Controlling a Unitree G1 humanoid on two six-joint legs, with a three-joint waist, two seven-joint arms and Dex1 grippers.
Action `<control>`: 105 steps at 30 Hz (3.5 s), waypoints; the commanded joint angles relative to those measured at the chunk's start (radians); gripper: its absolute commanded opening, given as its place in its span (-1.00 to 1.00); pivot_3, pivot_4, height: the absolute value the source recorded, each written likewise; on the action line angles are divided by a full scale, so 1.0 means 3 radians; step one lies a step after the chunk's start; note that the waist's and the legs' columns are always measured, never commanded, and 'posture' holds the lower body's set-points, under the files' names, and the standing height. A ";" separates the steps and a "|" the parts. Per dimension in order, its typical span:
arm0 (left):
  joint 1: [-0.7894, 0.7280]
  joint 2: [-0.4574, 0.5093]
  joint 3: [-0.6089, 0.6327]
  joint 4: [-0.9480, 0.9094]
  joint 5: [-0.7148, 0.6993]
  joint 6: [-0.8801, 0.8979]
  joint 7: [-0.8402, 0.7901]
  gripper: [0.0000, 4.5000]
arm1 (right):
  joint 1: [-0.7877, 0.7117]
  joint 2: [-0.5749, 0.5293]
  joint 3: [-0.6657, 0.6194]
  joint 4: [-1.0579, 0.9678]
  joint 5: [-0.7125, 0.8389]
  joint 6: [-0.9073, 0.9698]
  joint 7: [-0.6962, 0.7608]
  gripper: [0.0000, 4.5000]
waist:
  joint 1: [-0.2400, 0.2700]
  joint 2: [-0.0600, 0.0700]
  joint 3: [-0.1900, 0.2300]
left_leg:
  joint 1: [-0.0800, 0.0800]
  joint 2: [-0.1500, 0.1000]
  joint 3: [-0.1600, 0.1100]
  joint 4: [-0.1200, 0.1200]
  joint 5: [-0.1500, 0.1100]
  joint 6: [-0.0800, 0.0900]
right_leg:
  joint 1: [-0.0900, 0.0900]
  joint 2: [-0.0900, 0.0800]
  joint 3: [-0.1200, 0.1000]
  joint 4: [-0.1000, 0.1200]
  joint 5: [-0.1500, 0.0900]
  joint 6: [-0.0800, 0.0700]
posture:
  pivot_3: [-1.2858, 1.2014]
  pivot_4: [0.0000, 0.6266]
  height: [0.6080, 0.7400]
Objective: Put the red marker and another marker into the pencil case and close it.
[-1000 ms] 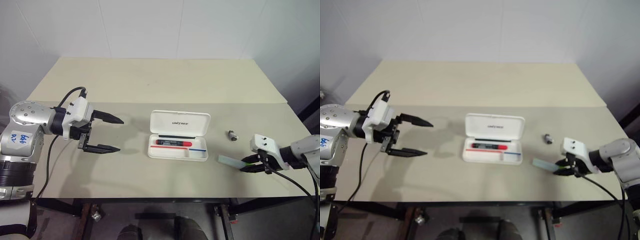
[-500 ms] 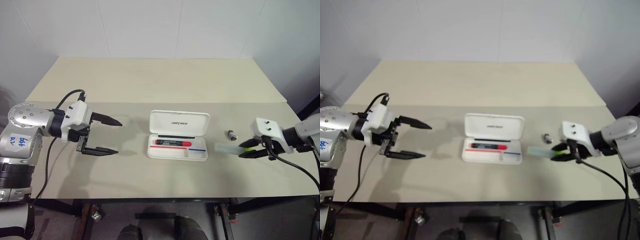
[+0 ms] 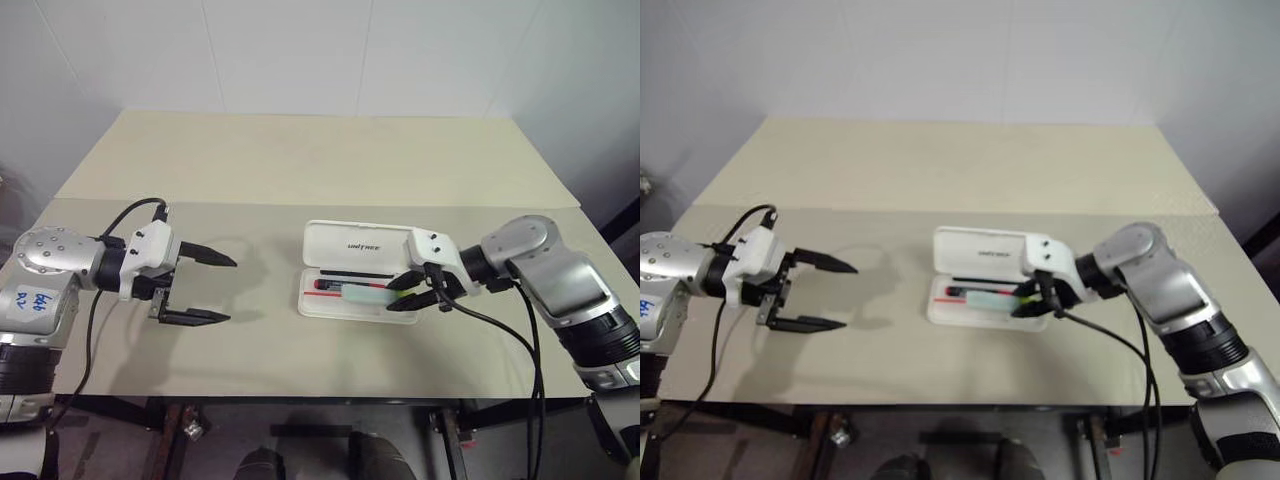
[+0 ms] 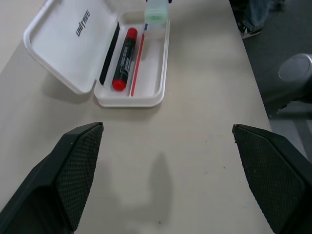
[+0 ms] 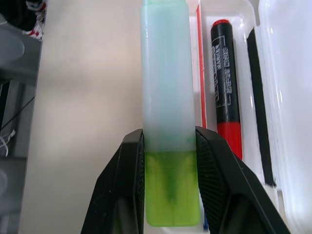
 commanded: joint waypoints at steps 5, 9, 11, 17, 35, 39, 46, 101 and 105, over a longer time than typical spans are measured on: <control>0.0095 0.0057 0.0136 -0.0269 -0.0105 0.0102 0.0146 1.00 | -0.0105 0.0303 0.0231 -0.0167 -0.0161 0.0155 -0.0278 -0.52 | -0.0001 0.0000 0.0000 | 0.0001 0.0000 0.0000 0.0000 0.0000 0.0000 | 0.0000 0.0001 -0.0001 0.0001 0.0000 0.0000 | 0.03 -0.52 1.00; 0.0156 0.0060 0.0165 -0.0341 -0.0132 0.0139 0.0188 1.00 | -0.0069 0.0445 0.0318 -0.0222 -0.0192 0.0263 -0.0411 -0.52 | -0.0006 0.0000 0.0000 | 0.0002 0.0001 -0.0001 0.0000 0.0000 0.0000 | 0.0000 0.0001 -0.0002 0.0001 0.0000 -0.0001 | 0.03 -0.52 1.00; 0.0194 0.0065 0.0177 -0.0383 -0.0143 0.0156 0.0203 1.00 | -0.0067 0.0490 0.0343 -0.0217 -0.0208 0.0279 -0.0453 -0.52 | -0.0003 0.0000 0.0000 | 0.0002 0.0001 -0.0001 0.0000 0.0000 0.0000 | 0.0000 0.0001 -0.0002 0.0002 0.0000 -0.0001 | 0.03 -0.52 1.00; 0.0237 0.0065 0.0189 -0.0467 -0.0173 0.0208 0.0250 1.00 | -0.0160 0.0631 0.0395 -0.0085 -0.0249 0.0257 -0.0533 -0.52 | -0.0006 -0.0001 0.0000 | 0.0002 0.0001 -0.0001 0.0000 0.0000 0.0000 | 0.0000 0.0001 -0.0002 0.0001 0.0000 -0.0001 | 0.03 -0.52 1.00; 0.0263 0.0061 0.0228 -0.0544 -0.0186 0.0272 0.0302 1.00 | -0.0326 0.0734 0.0463 0.0268 -0.0408 0.0039 -0.0472 -0.52 | -0.0007 -0.0001 0.0000 | 0.0002 0.0000 -0.0001 -0.0001 0.0000 0.0000 | 0.0000 0.0001 -0.0003 0.0001 -0.0001 -0.0002 | 0.03 -0.52 1.00; 0.0258 0.0057 0.0228 -0.0545 -0.0186 0.0272 0.0316 1.00 | -0.0333 0.0755 0.0455 0.0270 -0.0410 0.0030 -0.0437 -0.17 | -0.0009 -0.0001 0.0000 | 0.0002 0.0001 -0.0001 -0.0001 0.0000 0.0000 | 0.0000 0.0001 -0.0003 0.0000 -0.0001 -0.0002 | 0.03 -0.52 1.00; 0.0236 0.0051 0.0210 -0.0513 -0.0177 0.0254 0.0326 1.00 | -0.0482 0.0826 0.0316 0.0255 -0.0291 0.0137 -0.0411 0.88 | -0.0010 -0.0001 0.0000 | 0.0002 0.0001 -0.0001 -0.0002 0.0000 0.0000 | 0.0000 0.0001 -0.0003 0.0001 -0.0001 -0.0002 | 0.03 -0.52 1.00; -0.0746 -0.0463 -0.0496 -0.0326 0.0081 0.0388 0.0390 1.00 | -0.0375 0.0214 -0.1073 0.1220 0.0031 0.2230 -0.2908 0.88 | -0.0001 0.0000 0.0000 | -0.0030 -0.0003 -0.0007 -0.0002 -0.0006 0.0011 | -0.0005 0.0000 -0.0004 -0.0038 0.0010 0.0016 | 0.03 -0.52 1.00; -0.0656 -0.0438 -0.0448 -0.0426 0.0060 0.0424 0.0428 1.00 | -0.0388 0.0208 -0.1068 0.1341 0.0036 0.2221 -0.2915 0.88 | -0.0001 0.0001 0.0000 | -0.0031 -0.0003 -0.0007 -0.0003 -0.0007 0.0012 | -0.0005 0.0000 -0.0005 -0.0040 0.0010 0.0016 | 0.03 -0.52 1.00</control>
